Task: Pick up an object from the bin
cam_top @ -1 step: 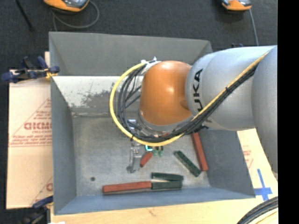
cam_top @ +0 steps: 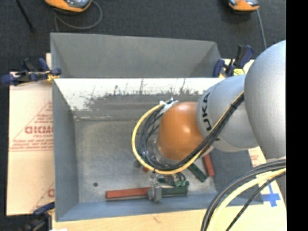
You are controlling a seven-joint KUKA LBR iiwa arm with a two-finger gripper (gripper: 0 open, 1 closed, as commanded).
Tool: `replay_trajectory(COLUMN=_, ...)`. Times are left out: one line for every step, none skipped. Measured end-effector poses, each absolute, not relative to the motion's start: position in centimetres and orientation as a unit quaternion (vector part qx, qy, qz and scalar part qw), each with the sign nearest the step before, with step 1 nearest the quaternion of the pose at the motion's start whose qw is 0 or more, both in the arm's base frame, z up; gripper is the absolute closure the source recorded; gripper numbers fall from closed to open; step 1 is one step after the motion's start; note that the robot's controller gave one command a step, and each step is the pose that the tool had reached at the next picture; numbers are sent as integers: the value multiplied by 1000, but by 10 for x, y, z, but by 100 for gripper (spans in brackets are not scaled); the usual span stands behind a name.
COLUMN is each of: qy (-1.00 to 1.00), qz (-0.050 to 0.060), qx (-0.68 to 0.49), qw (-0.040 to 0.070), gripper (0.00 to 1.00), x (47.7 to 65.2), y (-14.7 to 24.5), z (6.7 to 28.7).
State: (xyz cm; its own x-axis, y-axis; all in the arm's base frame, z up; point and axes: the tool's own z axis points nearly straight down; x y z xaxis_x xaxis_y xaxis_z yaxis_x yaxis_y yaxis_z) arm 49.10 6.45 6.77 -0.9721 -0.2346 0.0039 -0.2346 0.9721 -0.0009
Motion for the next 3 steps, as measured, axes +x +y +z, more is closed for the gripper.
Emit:
replay_trajectory(qy=-993, qz=2, qx=117, qw=-3, gripper=0, x=530, y=-15, z=75)
replay_trajectory(qy=-993, qz=-1, qx=119, qw=-1, gripper=100, x=528, y=-8, z=75)
replay_trajectory(qy=-957, qz=1, qx=290, qw=-4, gripper=100, x=534, y=8, z=148)
